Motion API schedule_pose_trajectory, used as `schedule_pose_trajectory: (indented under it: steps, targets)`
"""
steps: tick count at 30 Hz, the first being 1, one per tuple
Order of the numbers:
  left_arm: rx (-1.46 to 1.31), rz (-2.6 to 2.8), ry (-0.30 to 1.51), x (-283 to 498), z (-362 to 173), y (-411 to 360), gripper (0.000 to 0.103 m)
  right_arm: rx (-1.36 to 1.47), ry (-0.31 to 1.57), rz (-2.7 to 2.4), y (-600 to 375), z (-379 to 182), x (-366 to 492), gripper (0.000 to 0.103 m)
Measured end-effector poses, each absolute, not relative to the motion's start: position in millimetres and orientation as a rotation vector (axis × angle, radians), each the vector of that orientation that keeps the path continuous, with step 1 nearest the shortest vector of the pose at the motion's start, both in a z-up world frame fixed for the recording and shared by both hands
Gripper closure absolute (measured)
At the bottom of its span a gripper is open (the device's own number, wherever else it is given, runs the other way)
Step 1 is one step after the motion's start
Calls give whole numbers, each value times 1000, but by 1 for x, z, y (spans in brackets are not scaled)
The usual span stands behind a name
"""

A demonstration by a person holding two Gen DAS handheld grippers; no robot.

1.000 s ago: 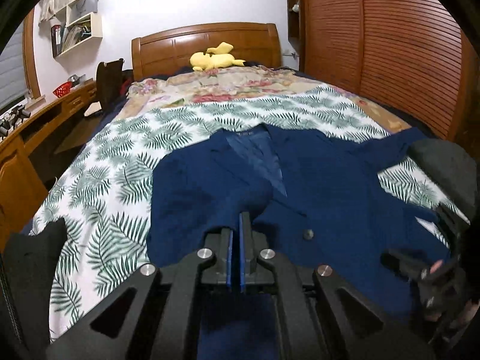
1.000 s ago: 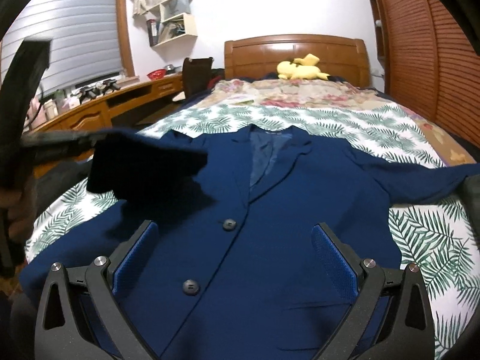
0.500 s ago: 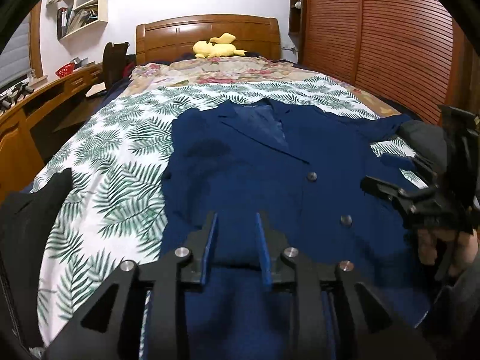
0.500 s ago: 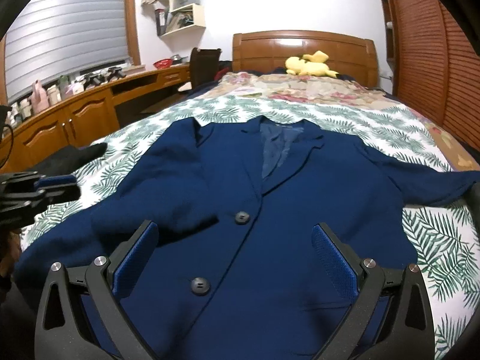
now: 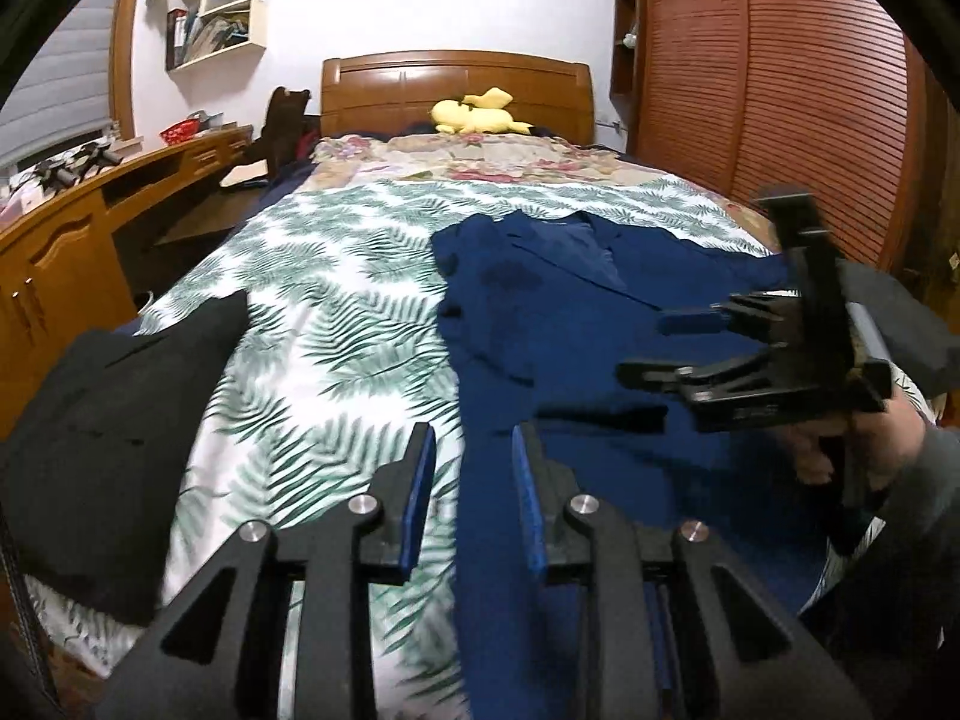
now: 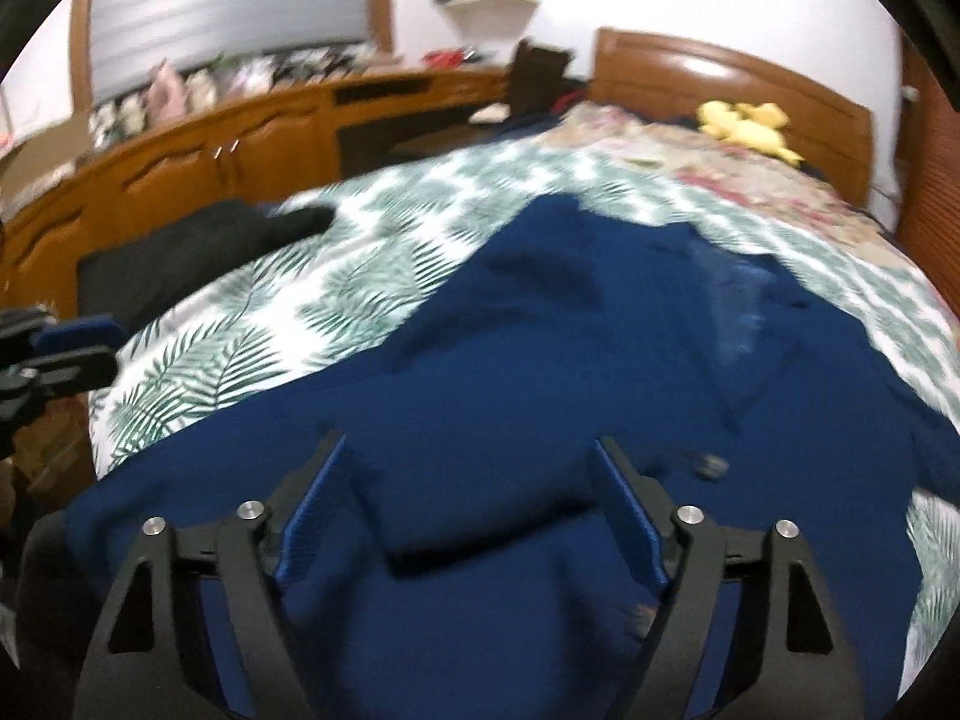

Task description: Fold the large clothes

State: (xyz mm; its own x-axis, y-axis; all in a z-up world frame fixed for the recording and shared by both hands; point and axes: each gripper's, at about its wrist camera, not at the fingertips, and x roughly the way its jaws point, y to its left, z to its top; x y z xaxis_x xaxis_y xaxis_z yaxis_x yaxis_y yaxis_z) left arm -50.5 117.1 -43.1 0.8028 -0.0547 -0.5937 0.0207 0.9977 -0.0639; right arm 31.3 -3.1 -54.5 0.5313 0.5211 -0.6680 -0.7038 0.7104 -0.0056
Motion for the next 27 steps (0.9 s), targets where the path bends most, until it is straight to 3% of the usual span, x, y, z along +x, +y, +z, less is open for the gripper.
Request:
schedule_pose_trajectory:
  steps: [8,11,13,15,27]
  targets:
    - [-23,-2,664,-78,-43,145,79,-456,822,777,69,-89,35,29]
    - [-17,7,664,-86,-43,148,79,-488,835,770,71,-95,35,53]
    - [-22,9,668,-91,-42,149,79,-480,833,768,67,-92,35,78]
    - [-27,5,661,-96,-40,146,79,-463,836,767,60,-88,36,91]
    - [-52,-77,607,-103,-19,107,79,-299,762,724,4,-24,31,95]
